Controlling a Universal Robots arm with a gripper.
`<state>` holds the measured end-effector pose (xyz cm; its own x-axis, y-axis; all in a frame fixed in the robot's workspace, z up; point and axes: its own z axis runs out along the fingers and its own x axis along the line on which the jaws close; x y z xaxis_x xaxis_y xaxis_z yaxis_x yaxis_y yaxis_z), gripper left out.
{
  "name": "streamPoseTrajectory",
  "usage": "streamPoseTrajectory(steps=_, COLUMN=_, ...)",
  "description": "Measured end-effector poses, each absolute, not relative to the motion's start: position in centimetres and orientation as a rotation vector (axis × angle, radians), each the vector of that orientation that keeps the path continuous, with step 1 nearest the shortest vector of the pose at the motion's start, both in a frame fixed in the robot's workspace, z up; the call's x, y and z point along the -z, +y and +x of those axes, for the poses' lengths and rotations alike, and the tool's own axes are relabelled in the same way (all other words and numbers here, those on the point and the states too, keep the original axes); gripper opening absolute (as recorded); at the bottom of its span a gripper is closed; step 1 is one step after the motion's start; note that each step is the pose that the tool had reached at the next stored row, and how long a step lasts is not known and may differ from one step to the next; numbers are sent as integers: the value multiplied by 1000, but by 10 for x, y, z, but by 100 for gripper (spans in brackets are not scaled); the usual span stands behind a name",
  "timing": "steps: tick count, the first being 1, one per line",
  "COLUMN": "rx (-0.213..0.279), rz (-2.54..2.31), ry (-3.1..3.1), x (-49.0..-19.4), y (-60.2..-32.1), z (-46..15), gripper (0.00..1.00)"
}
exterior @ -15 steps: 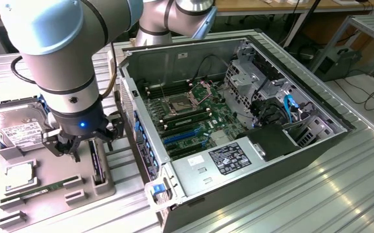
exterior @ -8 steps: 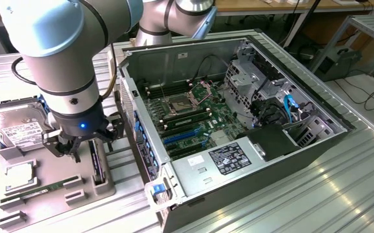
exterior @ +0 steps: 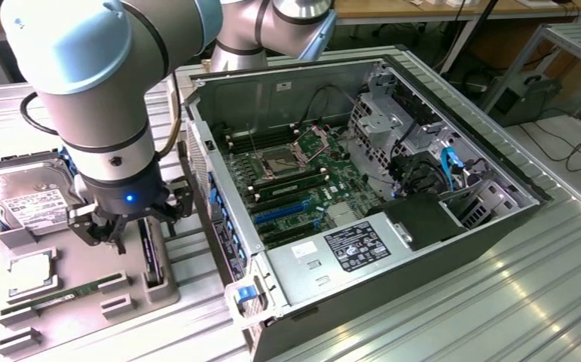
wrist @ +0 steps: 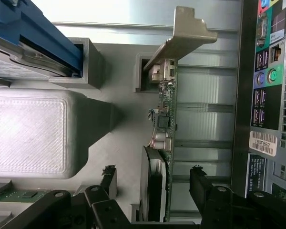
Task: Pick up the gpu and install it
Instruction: 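Pick up the gpu and move the gpu toward the slot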
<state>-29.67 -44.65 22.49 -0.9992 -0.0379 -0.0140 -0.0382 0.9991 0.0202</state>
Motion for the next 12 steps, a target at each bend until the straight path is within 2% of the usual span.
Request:
streamPoseTrajectory(steps=2, rx=-32, rz=-59, ry=3127, x=-225, y=-447, z=-296, gripper=71)
streamPoseTrajectory(steps=4, rx=-38, rz=-58, ry=3127, x=-225, y=-447, z=-296, gripper=57)
streamPoseTrajectory(steps=5, rx=-41, rz=-58, ry=3127, x=-225, y=-447, z=-296, gripper=56)
streamPoseTrajectory(steps=6, rx=-43, rz=-58, ry=3127, x=-225, y=-447, z=-296, gripper=49)
streamPoseTrajectory(steps=12, rx=-44, rz=-58, ry=3127, x=-225, y=-447, z=-297, gripper=49)
